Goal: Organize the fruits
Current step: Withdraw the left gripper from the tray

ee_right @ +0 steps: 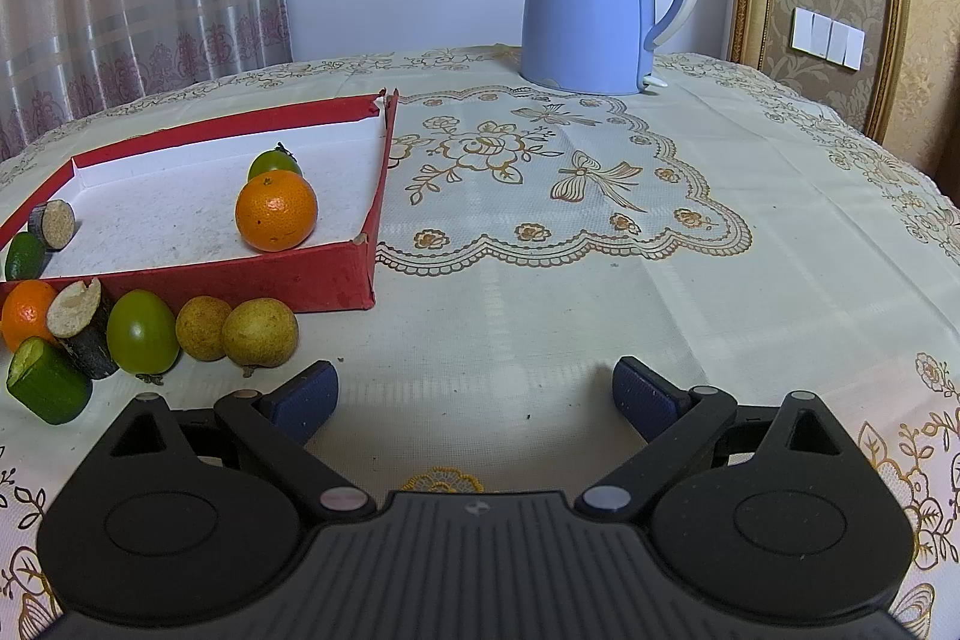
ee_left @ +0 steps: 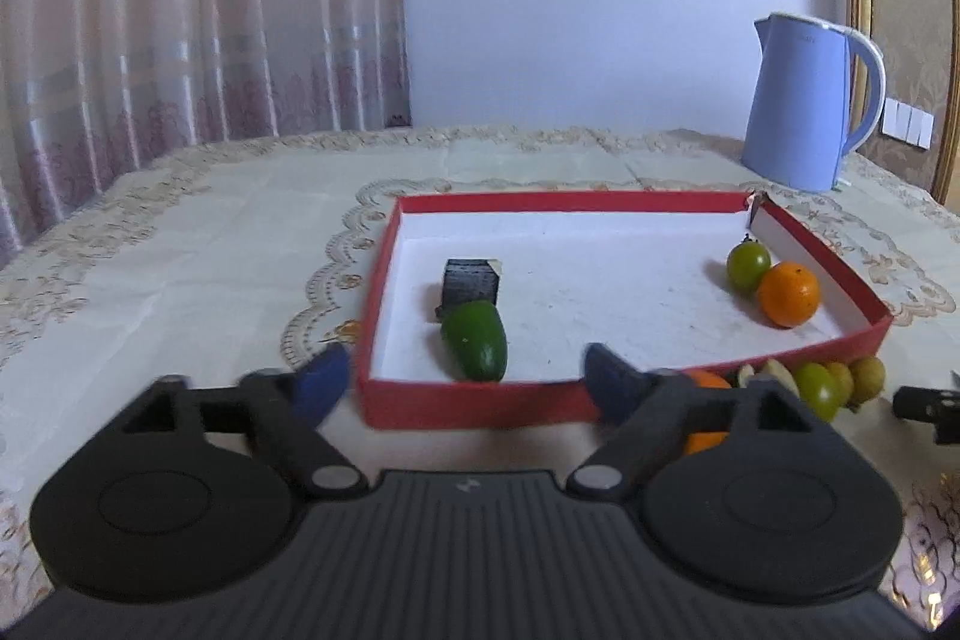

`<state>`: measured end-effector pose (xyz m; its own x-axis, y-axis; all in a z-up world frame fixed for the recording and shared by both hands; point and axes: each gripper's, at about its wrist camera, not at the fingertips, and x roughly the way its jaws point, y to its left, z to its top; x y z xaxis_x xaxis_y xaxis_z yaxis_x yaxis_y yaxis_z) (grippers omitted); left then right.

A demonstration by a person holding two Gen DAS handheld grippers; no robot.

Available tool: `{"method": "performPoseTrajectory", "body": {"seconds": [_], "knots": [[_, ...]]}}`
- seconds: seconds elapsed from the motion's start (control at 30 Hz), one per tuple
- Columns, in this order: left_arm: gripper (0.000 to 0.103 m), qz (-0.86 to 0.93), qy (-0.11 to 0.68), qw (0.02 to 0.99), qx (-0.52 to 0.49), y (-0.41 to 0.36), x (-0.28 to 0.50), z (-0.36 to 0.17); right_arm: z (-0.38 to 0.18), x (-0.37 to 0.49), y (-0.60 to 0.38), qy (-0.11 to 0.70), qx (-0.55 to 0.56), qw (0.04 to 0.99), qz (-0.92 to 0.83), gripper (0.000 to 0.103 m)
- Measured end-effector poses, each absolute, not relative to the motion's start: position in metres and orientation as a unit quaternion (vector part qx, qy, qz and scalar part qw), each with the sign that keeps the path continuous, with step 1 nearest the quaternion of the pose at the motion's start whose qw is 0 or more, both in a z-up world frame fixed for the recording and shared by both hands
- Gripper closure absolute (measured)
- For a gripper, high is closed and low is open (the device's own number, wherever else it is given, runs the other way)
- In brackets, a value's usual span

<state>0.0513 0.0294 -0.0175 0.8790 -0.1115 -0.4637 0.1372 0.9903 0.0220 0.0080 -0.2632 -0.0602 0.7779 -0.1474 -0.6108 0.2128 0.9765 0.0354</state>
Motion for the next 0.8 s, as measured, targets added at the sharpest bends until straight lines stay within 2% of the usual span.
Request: {"method": "performPoseTrajectory", "body": {"seconds": [0.13,0.53,0.8], "knots": [[0.01,-0.062,0.227,0.971,0.035,0.031,0.031,-0.018,-0.06,0.008,-0.263,0.319,0.051,0.941,-0.096,0.004],[0.01,-0.059,0.297,0.953,0.005,0.037,0.039,-0.046,-0.06,0.008,-0.263,0.319,0.051,0.941,-0.096,0.004],[0.0,-0.056,0.311,0.948,0.03,0.031,0.043,-0.05,-0.06,0.008,-0.263,0.319,0.051,0.941,-0.096,0.004]]}}
